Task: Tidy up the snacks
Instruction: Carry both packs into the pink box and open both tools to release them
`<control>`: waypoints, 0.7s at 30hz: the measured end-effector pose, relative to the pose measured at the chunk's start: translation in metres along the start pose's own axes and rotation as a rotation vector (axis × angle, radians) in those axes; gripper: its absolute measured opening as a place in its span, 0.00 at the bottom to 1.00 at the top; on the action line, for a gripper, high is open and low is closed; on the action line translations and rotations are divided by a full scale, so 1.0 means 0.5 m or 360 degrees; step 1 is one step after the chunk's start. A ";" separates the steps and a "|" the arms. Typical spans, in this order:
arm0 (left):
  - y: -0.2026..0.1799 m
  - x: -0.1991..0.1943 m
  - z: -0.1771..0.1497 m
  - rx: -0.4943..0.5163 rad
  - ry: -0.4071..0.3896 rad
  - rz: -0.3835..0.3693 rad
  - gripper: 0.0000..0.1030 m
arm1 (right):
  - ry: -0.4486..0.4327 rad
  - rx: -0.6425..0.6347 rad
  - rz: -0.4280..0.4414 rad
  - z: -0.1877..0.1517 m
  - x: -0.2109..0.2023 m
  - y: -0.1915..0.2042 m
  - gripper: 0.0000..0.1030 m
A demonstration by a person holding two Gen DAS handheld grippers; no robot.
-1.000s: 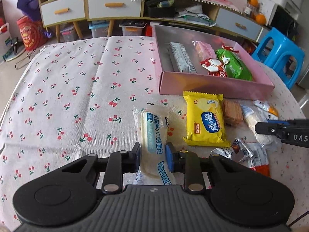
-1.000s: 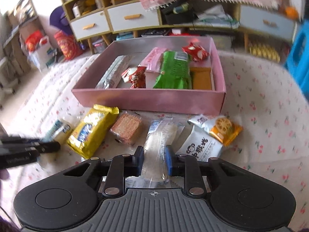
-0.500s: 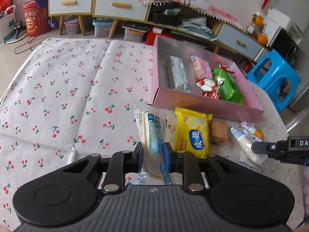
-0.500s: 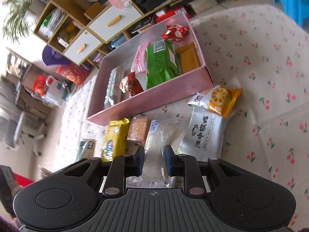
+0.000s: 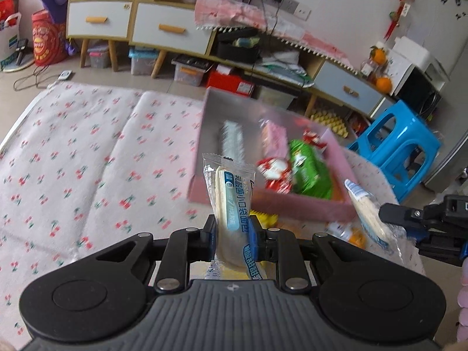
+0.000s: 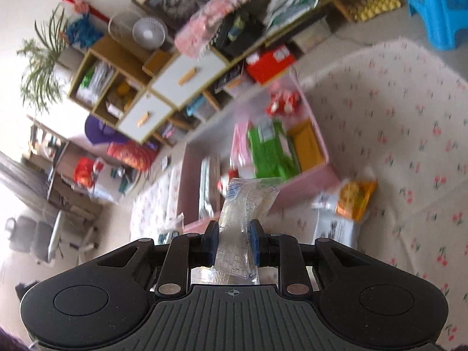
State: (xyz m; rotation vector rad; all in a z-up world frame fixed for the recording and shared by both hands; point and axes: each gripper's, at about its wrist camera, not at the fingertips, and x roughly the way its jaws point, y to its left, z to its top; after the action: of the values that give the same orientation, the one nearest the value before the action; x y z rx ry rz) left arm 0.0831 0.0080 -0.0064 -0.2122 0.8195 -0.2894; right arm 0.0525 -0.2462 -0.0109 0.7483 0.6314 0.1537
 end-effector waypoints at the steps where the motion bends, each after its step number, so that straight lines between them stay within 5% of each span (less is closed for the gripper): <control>1: -0.009 0.003 0.006 0.0010 -0.0022 -0.0012 0.19 | -0.0026 -0.0002 -0.0003 0.007 -0.001 0.000 0.21; 12: -0.074 0.092 0.093 0.0161 -0.0032 0.0016 0.19 | -0.0150 -0.0150 -0.0154 0.102 0.055 -0.017 0.21; 21: -0.073 0.184 0.131 0.0170 0.0024 0.0072 0.19 | -0.0132 -0.0298 -0.0135 0.120 0.112 -0.042 0.21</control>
State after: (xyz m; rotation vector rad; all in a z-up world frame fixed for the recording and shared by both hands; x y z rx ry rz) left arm 0.1849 -0.0523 -0.0152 -0.0918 0.8205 -0.2918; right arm 0.1306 -0.2774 -0.0186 0.5434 0.5602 0.1019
